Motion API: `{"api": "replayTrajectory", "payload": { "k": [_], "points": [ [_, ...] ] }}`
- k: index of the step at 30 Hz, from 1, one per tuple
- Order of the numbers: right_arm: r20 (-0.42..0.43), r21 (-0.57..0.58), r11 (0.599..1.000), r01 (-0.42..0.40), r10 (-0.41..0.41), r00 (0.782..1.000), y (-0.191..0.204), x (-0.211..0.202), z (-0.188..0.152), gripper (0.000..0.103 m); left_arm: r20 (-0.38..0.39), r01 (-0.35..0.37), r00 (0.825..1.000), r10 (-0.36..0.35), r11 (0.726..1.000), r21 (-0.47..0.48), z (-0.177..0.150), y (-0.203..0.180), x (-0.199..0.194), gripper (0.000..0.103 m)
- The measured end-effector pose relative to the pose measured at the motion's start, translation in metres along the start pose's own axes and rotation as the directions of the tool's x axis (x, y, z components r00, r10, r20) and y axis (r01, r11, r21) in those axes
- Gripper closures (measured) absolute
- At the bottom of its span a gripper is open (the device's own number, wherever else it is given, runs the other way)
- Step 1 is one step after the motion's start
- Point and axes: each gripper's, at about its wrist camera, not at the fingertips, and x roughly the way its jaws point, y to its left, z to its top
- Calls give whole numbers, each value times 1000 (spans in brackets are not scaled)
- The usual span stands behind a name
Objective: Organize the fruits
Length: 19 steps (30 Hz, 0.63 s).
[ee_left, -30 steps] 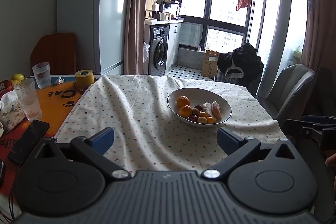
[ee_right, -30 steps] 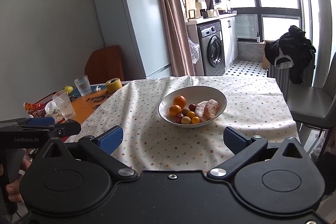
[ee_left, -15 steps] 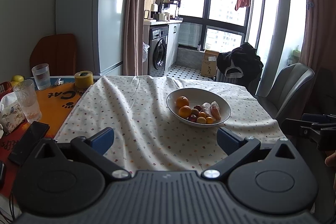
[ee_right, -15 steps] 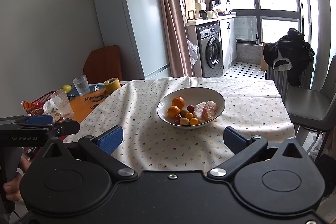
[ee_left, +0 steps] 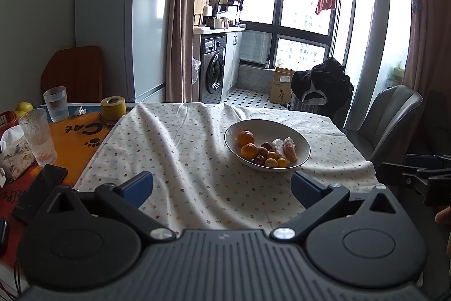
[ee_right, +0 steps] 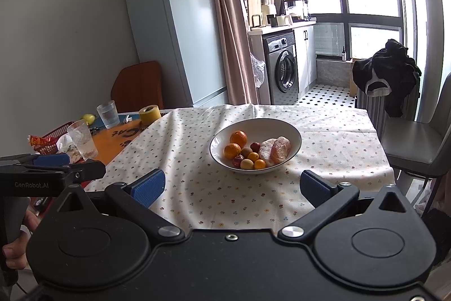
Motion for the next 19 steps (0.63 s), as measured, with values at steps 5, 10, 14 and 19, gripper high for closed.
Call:
{"api": "replayTrajectory", "payload": {
  "k": [5,10,14,19],
  "points": [
    [-5,-3,1000,5,-5,1000,0,1,0,0,-5,-2,1000,2,1000,0,0,1,1,0],
    [-7,-3,1000,5,-5,1000,0,1,-1,0,-8,-2,1000,2,1000,8,-2,0,1,0],
    [-6,-3,1000,5,-5,1000,0,1,-1,0,-8,-3,1000,3,1000,11,-3,-1,1,0],
    [-9,0,1000,7,-7,1000,0,1,-2,0,-14,0,1000,0,1000,11,-4,-2,4,0]
  ]
}}
